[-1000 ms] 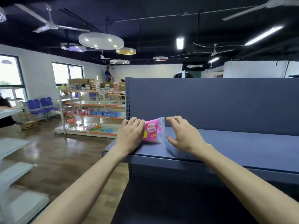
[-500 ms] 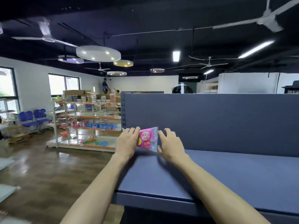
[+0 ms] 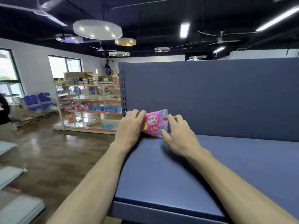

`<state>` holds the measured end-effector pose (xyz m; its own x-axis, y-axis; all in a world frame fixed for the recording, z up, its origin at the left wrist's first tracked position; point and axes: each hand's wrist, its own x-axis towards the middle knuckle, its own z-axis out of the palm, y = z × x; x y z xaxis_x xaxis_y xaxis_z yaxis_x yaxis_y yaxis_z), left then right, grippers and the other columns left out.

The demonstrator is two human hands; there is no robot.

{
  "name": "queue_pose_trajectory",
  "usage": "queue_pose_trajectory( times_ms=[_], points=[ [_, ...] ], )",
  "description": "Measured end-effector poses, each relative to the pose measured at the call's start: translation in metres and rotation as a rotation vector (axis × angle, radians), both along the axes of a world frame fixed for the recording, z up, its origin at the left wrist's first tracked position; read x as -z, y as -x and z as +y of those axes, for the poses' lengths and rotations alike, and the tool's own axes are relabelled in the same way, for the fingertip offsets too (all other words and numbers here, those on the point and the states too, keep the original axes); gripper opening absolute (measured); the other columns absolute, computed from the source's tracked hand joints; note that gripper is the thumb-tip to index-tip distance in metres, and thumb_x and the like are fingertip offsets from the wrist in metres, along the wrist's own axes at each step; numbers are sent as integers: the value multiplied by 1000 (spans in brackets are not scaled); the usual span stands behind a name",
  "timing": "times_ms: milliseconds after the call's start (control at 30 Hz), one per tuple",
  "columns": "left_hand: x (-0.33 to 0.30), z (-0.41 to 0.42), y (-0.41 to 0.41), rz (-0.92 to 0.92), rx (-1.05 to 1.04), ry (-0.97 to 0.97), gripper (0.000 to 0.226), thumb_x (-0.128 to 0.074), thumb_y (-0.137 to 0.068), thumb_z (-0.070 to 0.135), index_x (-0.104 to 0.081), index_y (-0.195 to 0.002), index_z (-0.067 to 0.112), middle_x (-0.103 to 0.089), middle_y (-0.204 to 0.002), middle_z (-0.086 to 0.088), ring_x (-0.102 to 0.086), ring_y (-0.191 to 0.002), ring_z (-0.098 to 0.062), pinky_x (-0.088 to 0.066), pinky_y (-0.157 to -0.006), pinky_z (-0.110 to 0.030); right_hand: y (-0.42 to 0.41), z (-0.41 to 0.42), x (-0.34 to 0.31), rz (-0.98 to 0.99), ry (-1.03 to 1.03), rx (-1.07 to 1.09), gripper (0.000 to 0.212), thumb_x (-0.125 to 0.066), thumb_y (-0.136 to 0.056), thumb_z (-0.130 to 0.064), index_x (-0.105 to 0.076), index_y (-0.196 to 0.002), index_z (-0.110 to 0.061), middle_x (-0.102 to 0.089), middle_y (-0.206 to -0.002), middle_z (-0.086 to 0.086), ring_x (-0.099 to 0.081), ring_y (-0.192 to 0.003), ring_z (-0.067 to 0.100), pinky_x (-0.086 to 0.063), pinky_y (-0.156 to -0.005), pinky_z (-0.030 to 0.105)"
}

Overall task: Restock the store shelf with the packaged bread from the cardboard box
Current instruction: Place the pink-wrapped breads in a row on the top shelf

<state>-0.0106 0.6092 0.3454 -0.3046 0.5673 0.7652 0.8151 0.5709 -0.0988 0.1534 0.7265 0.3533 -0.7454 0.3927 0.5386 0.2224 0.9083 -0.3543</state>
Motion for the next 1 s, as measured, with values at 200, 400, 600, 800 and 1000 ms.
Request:
queue_pose_trajectory(
  times_ms=[200,400,600,800,1000],
  points=[
    [7,2,1,50,-18,13,33,-71,-80,6,-55,-108,12,-53,-99,-8,-52,-89,-30,-31,-52,-32,-1,5,7,-124,-7,16,43,-54,-93,-32,-40,-133,-23,-40,-122,1,-40,-111,23,-49,-83,39],
    [7,2,-2,18,-69,59,44,-71,-80,17,-57,-120,10,-45,-106,-11,-45,-95,-28,-42,-60,-36,-3,9,7,-183,3,67,45,-56,-92,-32,-39,-132,-21,-40,-123,5,-42,-112,27,-47,-82,38],
    [9,0,-14,-225,39,-1,55,-51,-82,50,-46,-131,25,-50,-104,-3,-51,-99,-24,-50,-77,-37,-2,9,8,-195,30,33,45,-57,-91,-32,-39,-131,-22,-40,-122,4,-42,-113,27,-46,-86,38],
    [10,3,-10,-112,-26,52,36,-59,-93,42,-54,-118,17,-51,-97,-8,-50,-92,-29,-42,-70,-38,0,10,8,-184,36,30,42,-56,-91,-31,-40,-129,-23,-40,-118,3,-42,-110,26,-46,-86,38],
    [15,3,-6,-303,71,-16,27,-54,-95,44,-46,-104,20,-44,-94,1,-49,-96,-22,-41,-72,-32,1,12,10,-166,32,15,41,-56,-91,-31,-41,-128,-23,-41,-115,2,-43,-109,26,-47,-87,39]
  ],
)
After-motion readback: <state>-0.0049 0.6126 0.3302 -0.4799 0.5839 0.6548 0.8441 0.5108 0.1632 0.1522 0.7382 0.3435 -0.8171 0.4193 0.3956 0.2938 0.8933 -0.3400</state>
